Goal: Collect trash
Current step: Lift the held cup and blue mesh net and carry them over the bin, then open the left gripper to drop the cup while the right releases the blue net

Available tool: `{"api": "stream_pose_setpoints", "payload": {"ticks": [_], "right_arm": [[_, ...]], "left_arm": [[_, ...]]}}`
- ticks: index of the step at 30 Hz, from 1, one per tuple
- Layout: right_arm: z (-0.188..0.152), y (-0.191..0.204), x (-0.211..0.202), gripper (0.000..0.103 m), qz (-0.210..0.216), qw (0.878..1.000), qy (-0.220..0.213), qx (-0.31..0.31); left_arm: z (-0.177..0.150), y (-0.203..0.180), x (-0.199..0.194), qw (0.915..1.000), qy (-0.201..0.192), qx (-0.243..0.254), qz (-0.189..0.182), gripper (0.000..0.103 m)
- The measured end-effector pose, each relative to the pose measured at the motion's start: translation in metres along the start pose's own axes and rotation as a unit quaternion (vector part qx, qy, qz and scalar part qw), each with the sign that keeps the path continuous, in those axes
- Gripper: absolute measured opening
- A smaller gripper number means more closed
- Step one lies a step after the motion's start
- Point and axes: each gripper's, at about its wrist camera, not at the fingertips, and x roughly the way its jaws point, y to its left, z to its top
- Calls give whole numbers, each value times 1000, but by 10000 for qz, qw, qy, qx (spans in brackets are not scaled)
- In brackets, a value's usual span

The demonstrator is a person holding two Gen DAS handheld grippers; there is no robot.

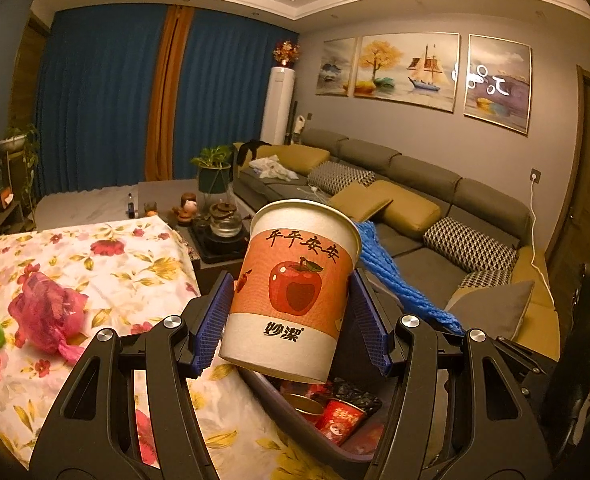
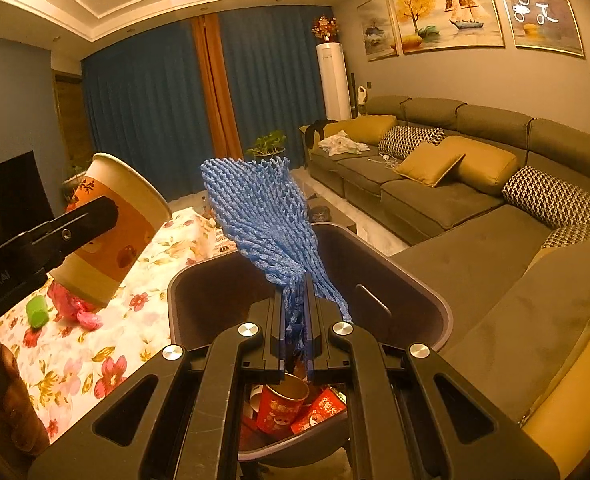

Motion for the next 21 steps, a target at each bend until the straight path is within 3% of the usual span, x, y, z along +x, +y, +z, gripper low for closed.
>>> {"api": "stream_pose_setpoints", "payload": {"ticks": [17, 18, 20, 21], "right_arm": [[4, -11, 18, 8, 286, 9993, 194, 120], [4, -12, 18, 10, 332, 9991, 191, 158], [4, -15, 18, 33, 368, 9989, 168, 216], [3, -17, 16, 38, 373, 9990, 126, 226]], "left_arm": [[-6, -2, 30, 9998, 206, -50, -48, 58], [-6, -2, 32, 9997, 218, -57, -45, 58], [-7, -1, 34, 9997, 228, -66, -45, 58], [-6, -2, 34, 9997, 224, -69, -32, 58]]}}
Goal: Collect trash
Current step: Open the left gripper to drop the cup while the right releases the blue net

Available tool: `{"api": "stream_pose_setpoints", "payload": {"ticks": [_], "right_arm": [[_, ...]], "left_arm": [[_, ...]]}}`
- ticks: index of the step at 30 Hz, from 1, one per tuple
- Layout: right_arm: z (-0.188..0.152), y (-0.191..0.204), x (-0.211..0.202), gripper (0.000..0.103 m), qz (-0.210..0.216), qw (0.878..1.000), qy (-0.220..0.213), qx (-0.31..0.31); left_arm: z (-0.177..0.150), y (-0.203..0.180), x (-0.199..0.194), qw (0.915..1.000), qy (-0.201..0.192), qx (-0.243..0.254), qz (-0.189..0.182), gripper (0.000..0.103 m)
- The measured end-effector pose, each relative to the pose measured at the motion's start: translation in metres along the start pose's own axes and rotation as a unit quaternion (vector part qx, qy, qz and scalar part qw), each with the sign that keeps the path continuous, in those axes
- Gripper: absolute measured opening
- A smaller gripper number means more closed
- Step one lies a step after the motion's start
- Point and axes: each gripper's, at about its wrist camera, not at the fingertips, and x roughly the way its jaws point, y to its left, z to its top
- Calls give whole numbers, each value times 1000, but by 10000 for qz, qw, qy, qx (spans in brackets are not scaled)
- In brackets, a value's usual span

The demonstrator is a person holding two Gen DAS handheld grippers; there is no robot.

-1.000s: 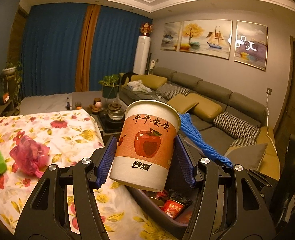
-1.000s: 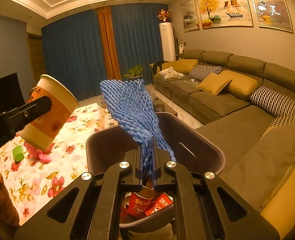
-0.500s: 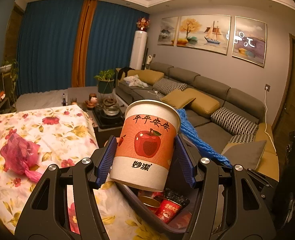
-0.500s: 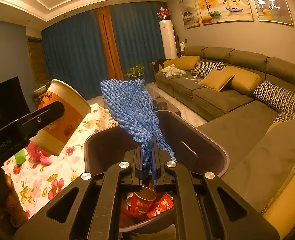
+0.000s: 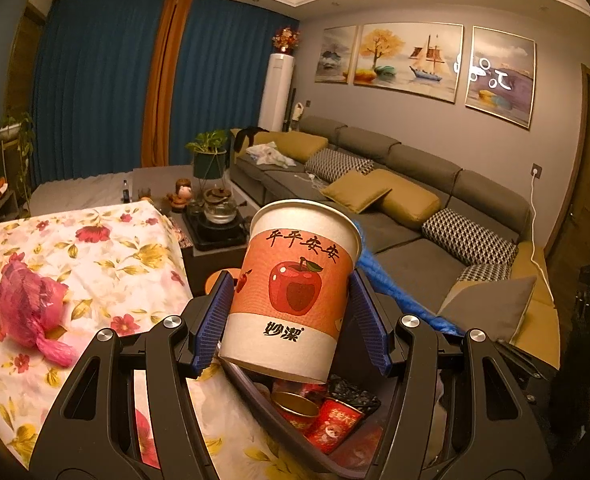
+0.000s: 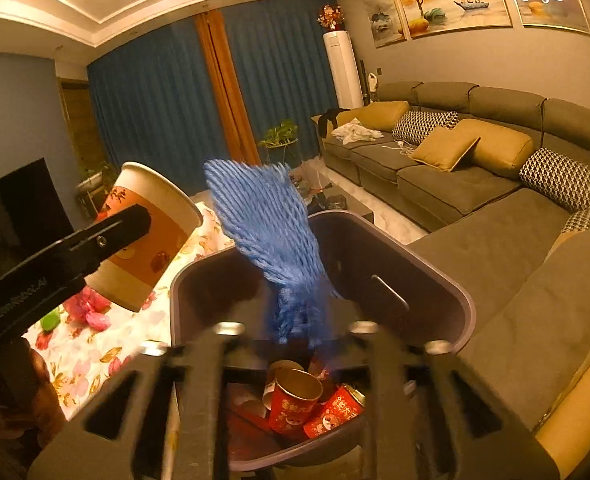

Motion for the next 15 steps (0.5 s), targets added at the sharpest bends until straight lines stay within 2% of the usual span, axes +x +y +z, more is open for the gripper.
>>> {"api": "stream_pose_setpoints", "payload": {"ticks": [2, 8, 15], "right_arm": [[0, -1, -3, 60, -90, 9999, -93, -6], [1, -13, -9, 70, -232, 9992, -222, 231], [0, -17, -21, 77, -438, 9977, -415, 315]], "left_arm": [[0, 1, 2, 10000, 15, -14, 5, 59], [-4, -4, 9, 9999, 95, 32, -41, 59], [-10, -15, 17, 9994, 252, 207, -153, 60]]}}
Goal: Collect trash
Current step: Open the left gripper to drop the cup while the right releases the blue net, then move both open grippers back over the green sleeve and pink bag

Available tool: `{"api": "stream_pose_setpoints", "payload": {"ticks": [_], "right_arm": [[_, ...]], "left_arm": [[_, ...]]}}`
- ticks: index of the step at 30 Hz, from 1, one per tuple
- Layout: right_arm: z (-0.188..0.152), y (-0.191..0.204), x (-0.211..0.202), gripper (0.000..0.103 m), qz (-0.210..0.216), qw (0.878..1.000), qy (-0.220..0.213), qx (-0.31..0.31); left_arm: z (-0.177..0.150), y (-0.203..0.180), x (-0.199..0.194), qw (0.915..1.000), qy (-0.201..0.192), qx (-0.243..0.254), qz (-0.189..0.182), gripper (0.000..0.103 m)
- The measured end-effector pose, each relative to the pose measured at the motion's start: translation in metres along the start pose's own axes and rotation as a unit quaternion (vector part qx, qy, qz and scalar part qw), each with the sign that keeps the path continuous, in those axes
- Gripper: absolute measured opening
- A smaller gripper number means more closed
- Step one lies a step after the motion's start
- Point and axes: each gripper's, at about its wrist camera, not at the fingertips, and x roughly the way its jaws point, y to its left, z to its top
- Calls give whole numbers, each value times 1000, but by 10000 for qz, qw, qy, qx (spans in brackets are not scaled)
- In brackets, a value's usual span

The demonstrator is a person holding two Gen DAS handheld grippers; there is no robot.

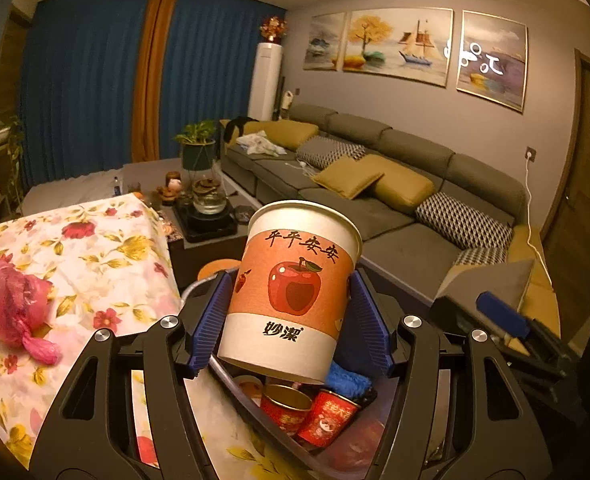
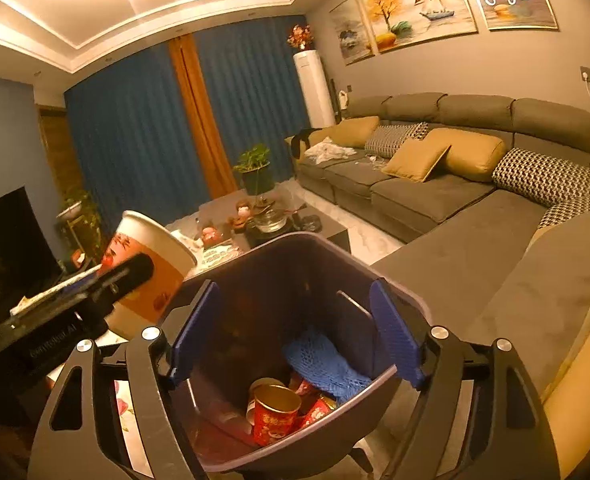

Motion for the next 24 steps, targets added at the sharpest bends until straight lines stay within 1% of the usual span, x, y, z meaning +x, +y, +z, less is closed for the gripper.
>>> {"api": "stream_pose_setpoints", "payload": {"ticks": [2, 3, 5, 7, 13, 18, 22, 24], "right_arm": [[0, 0, -4, 78, -31, 10000, -56, 7], [1, -1, -5, 78, -44, 10000, -74, 21], [2, 0, -7, 78, -48, 9999, -92, 40], [1, 0, -10, 78, -66, 9999, -125, 58], [0, 2, -15, 78, -73, 9999, -147, 27], [0, 18, -20, 78, -15, 9998, -163, -87], [-1, 35, -25, 78, 66, 9996, -153, -207], [-2, 43, -28, 80, 120, 9995, -138, -259]], "left_arm": [[-1, 0, 1, 10000, 27, 16, -23, 62], [-2, 1, 3, 10000, 67, 30, -32, 64], [-4, 2, 2, 10000, 86, 26, -11, 71], [-5, 5, -1, 10000, 30, -15, -18, 82], [-8, 18, -14, 9998, -21, -129, 125, 86], [-14, 38, -34, 9986, -63, -330, 397, 88], [-21, 63, -57, 9957, -114, -472, 788, 89], [-25, 77, -70, 9936, -123, -525, 992, 89]]}}
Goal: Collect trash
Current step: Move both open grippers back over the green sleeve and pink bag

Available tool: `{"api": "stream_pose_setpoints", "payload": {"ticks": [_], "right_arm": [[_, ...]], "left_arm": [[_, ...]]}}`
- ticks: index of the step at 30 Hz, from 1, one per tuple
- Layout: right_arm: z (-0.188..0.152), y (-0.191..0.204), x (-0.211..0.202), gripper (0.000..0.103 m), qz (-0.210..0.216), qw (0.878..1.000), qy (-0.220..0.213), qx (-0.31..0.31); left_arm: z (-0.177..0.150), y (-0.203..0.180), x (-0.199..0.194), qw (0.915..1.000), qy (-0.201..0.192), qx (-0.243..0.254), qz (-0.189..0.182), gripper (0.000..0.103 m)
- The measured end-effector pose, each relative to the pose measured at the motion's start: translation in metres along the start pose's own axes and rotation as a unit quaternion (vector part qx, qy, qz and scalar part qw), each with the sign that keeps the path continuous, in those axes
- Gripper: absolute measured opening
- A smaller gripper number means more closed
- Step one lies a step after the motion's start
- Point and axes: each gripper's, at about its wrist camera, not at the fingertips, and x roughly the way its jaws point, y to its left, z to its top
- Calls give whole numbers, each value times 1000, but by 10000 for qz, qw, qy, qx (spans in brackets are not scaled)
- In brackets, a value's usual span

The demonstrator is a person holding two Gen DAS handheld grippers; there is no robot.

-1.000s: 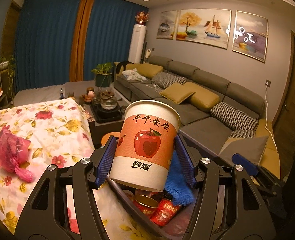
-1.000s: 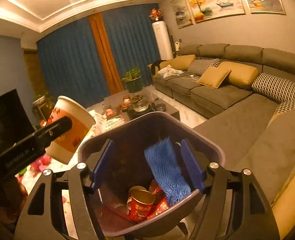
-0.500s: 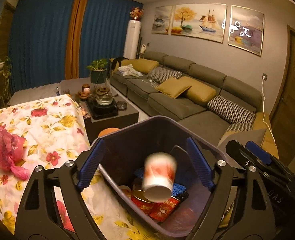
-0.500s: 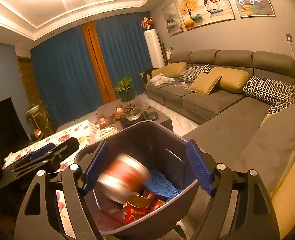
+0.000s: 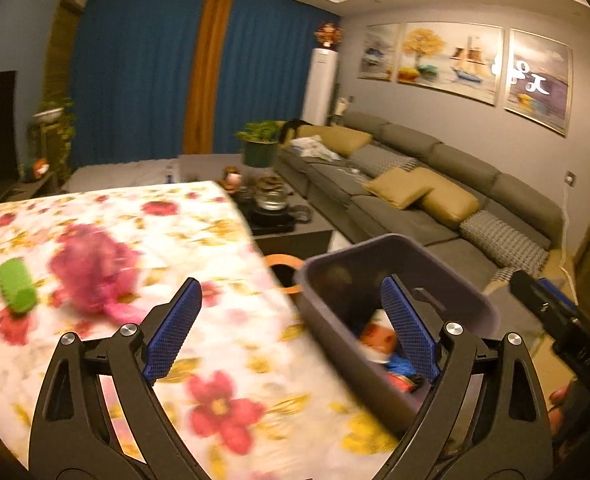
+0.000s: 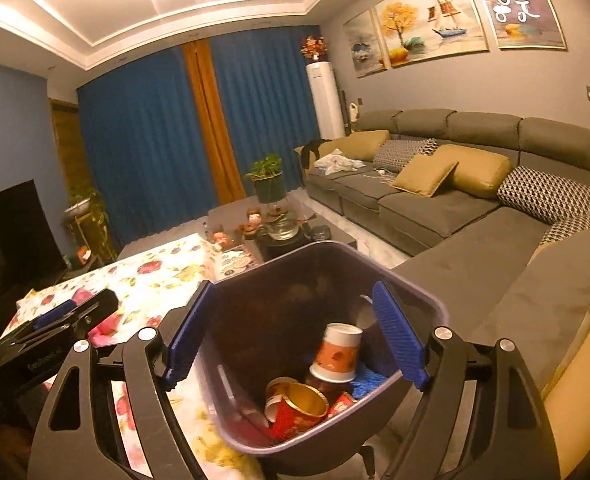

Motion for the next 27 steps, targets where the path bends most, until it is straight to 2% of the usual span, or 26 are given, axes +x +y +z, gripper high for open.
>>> {"api": "stream_pose_setpoints", "payload": {"ticks": [5, 12, 18, 24, 27], "right_arm": [[-5, 33, -2, 82, 200, 9995, 58, -223], [-15, 93, 6, 84, 565, 9968, 219, -528], [-24, 153, 19, 84, 884, 9918, 350, -850], [-26, 195, 32, 85, 1066, 9894, 298, -945], [-27, 213, 46, 85, 1108, 9883, 292, -1006]], "left_arm": [[-2, 45, -25, 9984, -144, -81, 542, 89], [-4, 115, -50, 9907, -205, -310, 1310, 89], [-3, 163, -58, 9837, -240, -596, 1682, 89], [-2, 198, -55, 9766, -308, -624, 2036, 89], [-1, 223, -51, 9725, -315, -794, 2166, 89]]}}
